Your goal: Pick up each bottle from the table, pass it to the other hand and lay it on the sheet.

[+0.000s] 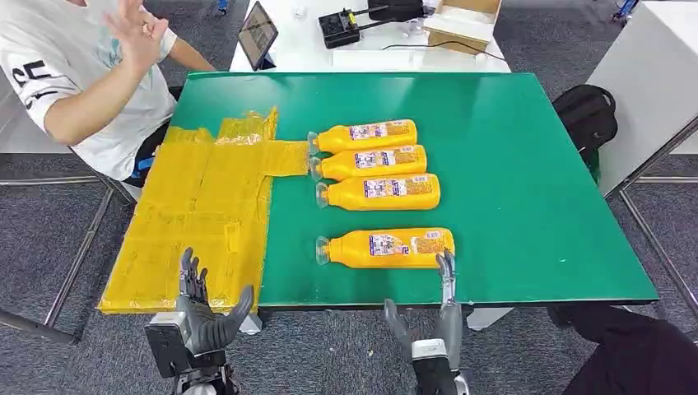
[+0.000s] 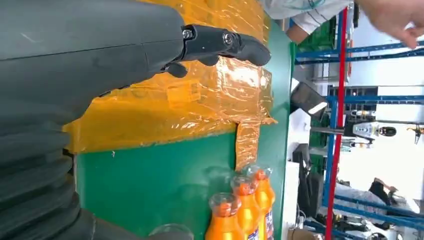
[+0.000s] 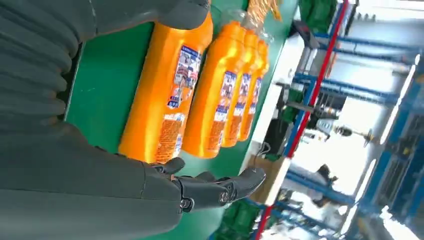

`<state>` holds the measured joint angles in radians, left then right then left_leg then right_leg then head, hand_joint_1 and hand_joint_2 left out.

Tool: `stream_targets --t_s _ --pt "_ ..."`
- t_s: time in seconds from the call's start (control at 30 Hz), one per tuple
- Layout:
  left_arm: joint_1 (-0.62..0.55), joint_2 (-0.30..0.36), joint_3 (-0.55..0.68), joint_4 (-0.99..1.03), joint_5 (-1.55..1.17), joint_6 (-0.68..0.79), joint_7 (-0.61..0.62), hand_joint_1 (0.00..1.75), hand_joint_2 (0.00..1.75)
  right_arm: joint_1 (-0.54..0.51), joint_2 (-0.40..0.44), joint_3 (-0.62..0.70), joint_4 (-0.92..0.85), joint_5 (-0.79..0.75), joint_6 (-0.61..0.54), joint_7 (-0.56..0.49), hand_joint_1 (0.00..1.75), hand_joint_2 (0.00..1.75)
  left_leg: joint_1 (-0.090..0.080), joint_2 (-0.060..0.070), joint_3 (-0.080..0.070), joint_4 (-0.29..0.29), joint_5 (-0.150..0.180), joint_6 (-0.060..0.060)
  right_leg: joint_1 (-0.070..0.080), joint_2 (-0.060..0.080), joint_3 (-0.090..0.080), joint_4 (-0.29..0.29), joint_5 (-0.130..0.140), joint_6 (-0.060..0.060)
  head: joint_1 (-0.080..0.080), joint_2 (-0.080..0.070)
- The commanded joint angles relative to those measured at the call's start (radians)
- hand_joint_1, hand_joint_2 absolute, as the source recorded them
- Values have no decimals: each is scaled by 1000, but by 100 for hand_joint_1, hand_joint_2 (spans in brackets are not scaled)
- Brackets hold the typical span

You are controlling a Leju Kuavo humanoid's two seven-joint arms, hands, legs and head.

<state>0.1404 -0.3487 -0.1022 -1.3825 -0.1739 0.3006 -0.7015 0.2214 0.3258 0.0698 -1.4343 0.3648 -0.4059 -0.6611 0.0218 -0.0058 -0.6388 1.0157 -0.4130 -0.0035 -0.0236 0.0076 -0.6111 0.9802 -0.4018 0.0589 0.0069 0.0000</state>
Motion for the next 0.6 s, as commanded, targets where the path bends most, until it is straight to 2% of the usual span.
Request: stream_targets --t_s 0.03,0.2,0.27,0.33,0.6 --pt "-74 0 -15 65 -41 -13 3 0 175 -65 23 -47 -82 358 10 151 0 175 -1 0 4 0 -2 1 0 -1 4 0 -2 -3 0 0" --pt "-82 0 -19 70 -46 -17 3 0 175 -84 23 -69 -97 427 32 199 0 175 0 -1 2 0 0 1 0 -1 2 0 -1 -2 0 0" --pt "-86 0 -12 67 -55 -34 3 0 175 -134 -8 -79 -59 575 86 317 0 175 0 -1 4 -1 -1 1 0 -2 4 0 -1 -2 0 0" --pt "-92 0 -9 71 -54 -47 3 0 175 -205 -31 -102 -9 617 95 377 0 175 0 0 5 -1 -1 2 0 -1 5 -1 -1 -2 0 0" --pt "-91 0 -11 70 -53 -48 3 0 175 -211 -37 -101 1 631 107 394 0 175 0 0 5 -1 -1 2 1 -1 5 -1 -1 -2 0 0"
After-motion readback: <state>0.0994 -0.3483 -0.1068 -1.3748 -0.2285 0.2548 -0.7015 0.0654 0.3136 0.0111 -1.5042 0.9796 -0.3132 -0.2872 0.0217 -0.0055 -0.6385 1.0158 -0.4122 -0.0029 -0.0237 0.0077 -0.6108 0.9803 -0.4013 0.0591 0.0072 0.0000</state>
